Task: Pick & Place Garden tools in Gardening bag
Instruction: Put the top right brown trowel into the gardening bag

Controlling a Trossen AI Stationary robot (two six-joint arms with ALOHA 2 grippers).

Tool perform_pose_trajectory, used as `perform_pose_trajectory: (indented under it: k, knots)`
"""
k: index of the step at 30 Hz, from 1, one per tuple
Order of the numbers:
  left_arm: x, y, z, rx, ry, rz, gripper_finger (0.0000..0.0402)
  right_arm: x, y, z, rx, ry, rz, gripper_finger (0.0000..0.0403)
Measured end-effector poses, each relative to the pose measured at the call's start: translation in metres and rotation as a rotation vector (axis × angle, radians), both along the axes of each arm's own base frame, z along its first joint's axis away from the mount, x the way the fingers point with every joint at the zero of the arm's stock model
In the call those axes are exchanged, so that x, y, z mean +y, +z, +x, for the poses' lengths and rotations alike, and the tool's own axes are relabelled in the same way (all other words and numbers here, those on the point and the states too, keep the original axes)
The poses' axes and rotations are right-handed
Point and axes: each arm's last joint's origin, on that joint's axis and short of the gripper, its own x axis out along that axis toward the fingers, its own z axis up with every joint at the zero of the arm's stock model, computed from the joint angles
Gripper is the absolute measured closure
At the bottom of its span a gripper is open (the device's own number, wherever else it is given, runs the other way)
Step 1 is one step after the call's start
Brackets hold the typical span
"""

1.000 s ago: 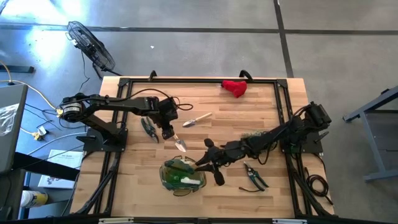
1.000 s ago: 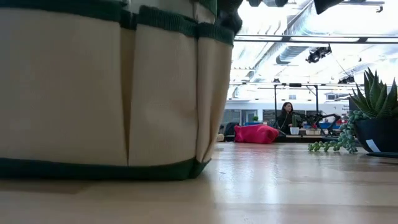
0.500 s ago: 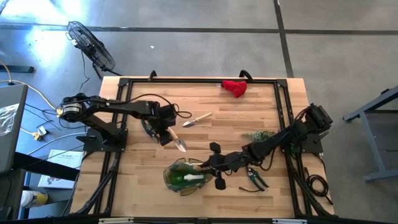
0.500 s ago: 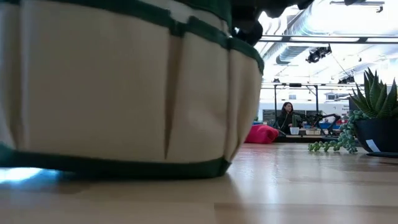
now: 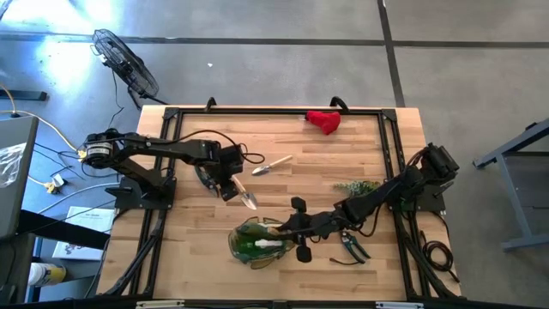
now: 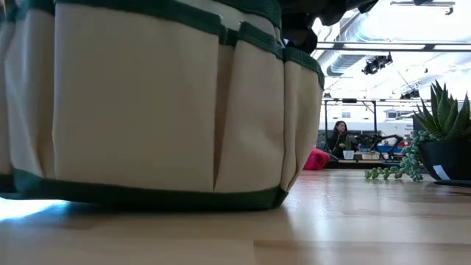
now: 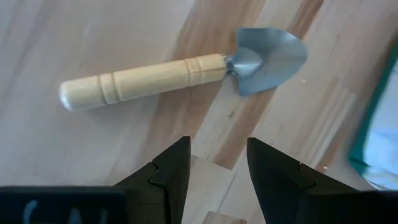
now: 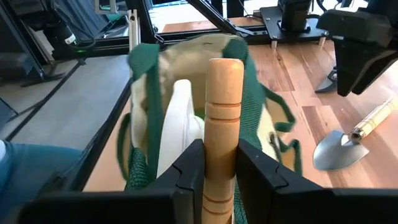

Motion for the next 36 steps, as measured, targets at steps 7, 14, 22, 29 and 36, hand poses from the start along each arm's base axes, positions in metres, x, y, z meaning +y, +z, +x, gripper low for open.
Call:
perform_pose_trajectory:
  k: [7, 14, 22, 29, 36]
  knots:
    - [-0.012, 0.000, 0.002, 0.000, -0.049, 0.004, 0.0249, 0.000, 0.000, 0.000, 0.008, -0.004, 0.032, 0.0312]
    - [-0.016, 0.000, 0.002, 0.000, -0.063, 0.024, 0.0249, 0.001, 0.000, 0.000, 0.005, 0.017, 0.035, 0.0312]
    - [-0.015, 0.000, 0.002, 0.001, -0.060, 0.026, 0.0249, 0.002, 0.004, 0.001, -0.029, 0.020, 0.048, 0.0291]
    - [-0.015, 0.000, 0.002, 0.001, -0.058, 0.025, 0.0249, 0.003, 0.006, 0.002, -0.060, 0.055, 0.044, 0.0273]
    - [-0.015, 0.000, 0.003, 0.001, -0.057, 0.029, 0.0249, 0.003, 0.007, 0.002, -0.060, 0.058, 0.043, 0.0272]
